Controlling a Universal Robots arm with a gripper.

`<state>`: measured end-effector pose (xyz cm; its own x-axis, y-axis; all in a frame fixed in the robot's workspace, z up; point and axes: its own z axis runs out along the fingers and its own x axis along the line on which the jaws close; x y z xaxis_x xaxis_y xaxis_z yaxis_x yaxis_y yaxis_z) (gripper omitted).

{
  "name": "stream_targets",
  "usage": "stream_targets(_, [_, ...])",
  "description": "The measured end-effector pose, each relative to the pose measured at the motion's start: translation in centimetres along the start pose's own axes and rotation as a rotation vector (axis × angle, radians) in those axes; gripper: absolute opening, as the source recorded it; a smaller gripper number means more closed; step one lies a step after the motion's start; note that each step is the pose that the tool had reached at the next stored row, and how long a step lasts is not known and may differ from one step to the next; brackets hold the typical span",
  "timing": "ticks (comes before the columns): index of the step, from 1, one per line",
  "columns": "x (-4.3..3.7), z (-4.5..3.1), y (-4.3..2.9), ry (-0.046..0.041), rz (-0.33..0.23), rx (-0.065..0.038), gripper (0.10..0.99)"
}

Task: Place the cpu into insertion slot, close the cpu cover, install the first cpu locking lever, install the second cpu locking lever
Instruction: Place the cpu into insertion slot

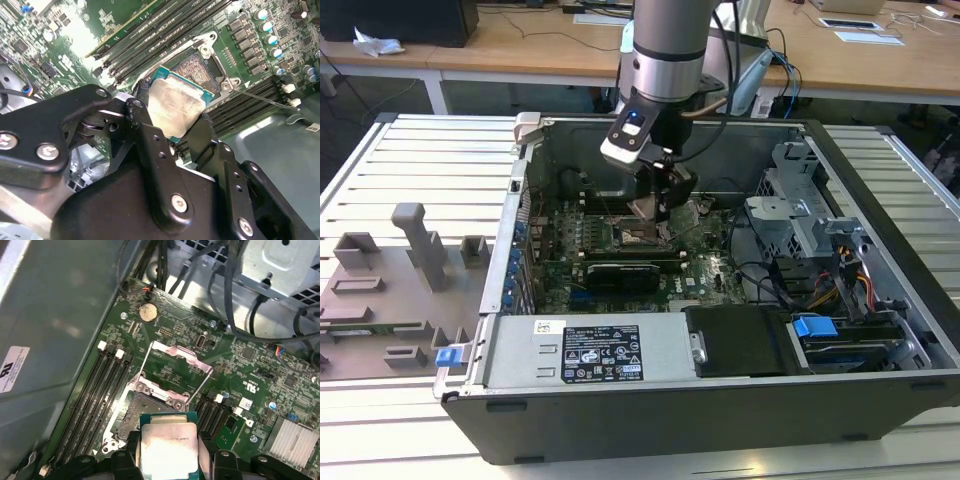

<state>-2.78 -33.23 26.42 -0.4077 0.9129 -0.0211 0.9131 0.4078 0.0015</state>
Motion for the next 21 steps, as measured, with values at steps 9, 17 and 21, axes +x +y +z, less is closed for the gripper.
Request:
stream_targets(9, [0.0,0.09,0.0,-0.006,0.164,0.007,0.545])
stream_targets(17, [0.0,0.21,0.0,-0.0083,0.328,0.011,0.545])
stream_targets(21, [0.01,0.22,0.0,-0.0082,0.334,0.011,0.545])
